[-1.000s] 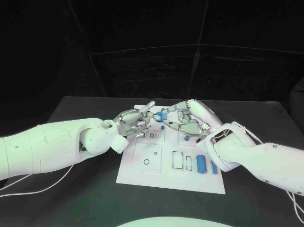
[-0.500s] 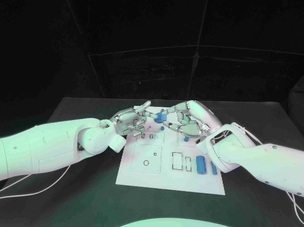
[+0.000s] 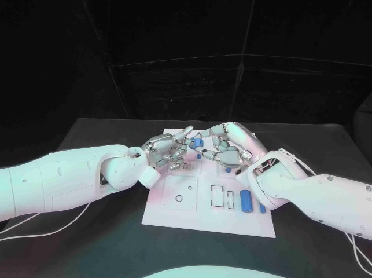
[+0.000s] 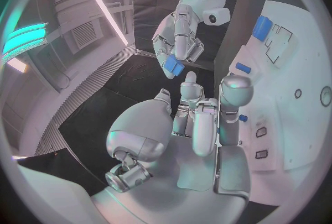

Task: Assemble the parts on the task board

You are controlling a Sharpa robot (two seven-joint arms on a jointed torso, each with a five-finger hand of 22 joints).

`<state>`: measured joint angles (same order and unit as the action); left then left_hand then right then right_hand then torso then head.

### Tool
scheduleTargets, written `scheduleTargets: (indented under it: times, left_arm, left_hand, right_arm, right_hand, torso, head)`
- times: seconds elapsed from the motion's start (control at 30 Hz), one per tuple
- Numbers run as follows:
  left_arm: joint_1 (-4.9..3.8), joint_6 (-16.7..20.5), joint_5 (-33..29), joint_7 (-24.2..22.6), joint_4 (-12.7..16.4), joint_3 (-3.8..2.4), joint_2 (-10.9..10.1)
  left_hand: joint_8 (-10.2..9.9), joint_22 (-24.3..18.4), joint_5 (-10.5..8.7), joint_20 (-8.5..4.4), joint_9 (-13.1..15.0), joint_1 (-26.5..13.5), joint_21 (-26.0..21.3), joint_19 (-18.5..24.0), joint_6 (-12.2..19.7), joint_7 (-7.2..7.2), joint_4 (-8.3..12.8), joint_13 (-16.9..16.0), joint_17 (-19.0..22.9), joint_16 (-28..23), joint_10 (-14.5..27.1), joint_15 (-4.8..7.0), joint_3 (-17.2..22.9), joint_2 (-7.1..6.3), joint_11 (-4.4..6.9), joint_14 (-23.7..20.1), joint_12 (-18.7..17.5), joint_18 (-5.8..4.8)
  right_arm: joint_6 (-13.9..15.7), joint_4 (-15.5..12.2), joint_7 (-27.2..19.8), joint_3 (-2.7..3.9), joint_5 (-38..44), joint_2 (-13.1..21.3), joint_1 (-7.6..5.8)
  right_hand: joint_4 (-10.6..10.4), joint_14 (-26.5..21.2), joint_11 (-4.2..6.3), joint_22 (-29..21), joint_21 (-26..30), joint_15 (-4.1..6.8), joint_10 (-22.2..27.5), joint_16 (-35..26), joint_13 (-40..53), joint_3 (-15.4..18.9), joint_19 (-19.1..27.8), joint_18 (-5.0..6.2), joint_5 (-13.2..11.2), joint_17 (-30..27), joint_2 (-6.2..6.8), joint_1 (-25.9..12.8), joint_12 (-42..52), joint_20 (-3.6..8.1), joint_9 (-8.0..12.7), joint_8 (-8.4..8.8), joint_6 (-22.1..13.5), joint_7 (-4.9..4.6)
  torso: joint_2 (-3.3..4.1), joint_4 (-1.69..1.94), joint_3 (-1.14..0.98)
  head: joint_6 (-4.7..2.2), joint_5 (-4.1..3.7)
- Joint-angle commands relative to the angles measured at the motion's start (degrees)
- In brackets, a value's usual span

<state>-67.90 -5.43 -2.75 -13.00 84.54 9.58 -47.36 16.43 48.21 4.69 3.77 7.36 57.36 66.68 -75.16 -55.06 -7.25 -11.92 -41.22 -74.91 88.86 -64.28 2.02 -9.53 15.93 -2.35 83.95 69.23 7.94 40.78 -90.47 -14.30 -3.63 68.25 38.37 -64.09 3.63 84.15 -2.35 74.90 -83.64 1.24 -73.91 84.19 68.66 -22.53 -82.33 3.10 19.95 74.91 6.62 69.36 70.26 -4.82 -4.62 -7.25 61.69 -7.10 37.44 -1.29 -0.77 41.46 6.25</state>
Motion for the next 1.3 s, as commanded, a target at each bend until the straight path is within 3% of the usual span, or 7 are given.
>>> scheduleTargets:
  times: [0.03,0.73,1.3]
  left_arm:
    - [-0.09,-1.3,0.8,0.3,0.3,-0.04,0.1]
    - [-0.09,-1.5,0.5,-0.6,0.7,-0.04,-0.2]
    - [-0.09,-1.2,-0.1,-0.9,0.5,-0.04,-0.6]
  left_hand:
    - [-0.3,0.1,0.01,0.48,-0.1,-0.5,-0.2,0.0,0.5,-0.01,-0.1,-0.2,-11.5,-0.2,-0.1,-0.37,-0.4,-0.21,-0.25,5.2,0.1,-0.39]
    - [1.0,1.0,0.10,0.19,0.2,-1.0,0.5,-0.4,-3.5,1.16,-0.3,-2.2,-12.0,0.0,-2.1,0.24,-0.8,0.41,0.67,5.3,1.2,-0.42]
    - [1.3,1.4,0.14,0.02,0.3,-0.8,0.8,-0.6,-4.1,1.41,-0.2,-2.9,-12.3,0.1,-2.7,0.44,-0.7,0.53,0.91,5.4,1.5,-0.49]
  right_arm:
    - [-0.3,0.1,-0.5,0.04,0.1,-0.1,-0.09]
    - [-0.7,0.6,-0.2,0.04,0.1,0.1,-0.09]
    - [-0.8,1.0,0.0,0.04,0.1,0.4,-0.10]
  right_hand:
    - [-0.1,4.1,0.11,6.6,-0.4,0.43,-0.4,0.2,0.1,0.4,-0.5,-0.69,-0.2,7.4,-0.64,0.0,0.3,0.01,-0.1,-0.32,0.4,0.15]
    - [-0.1,4.1,0.16,6.5,-0.3,0.48,-0.4,0.2,0.1,0.5,-0.5,-0.68,-0.2,7.4,-0.74,0.1,0.3,0.04,-0.1,-0.37,0.5,0.21]
    - [-0.1,4.1,0.16,6.5,-0.3,0.48,-0.4,0.2,0.1,0.5,-0.5,-0.68,-0.2,7.4,-0.74,0.1,0.3,0.04,-0.1,-0.37,0.5,0.21]
  torso:
    - [-0.06,0.00,-0.03]
    - [-0.05,-0.03,-0.03]
    - [-0.04,-0.04,-0.02]
  head:
    - [0.07,0.05]
    - [0.11,0.03]
    - [0.31,0.11]
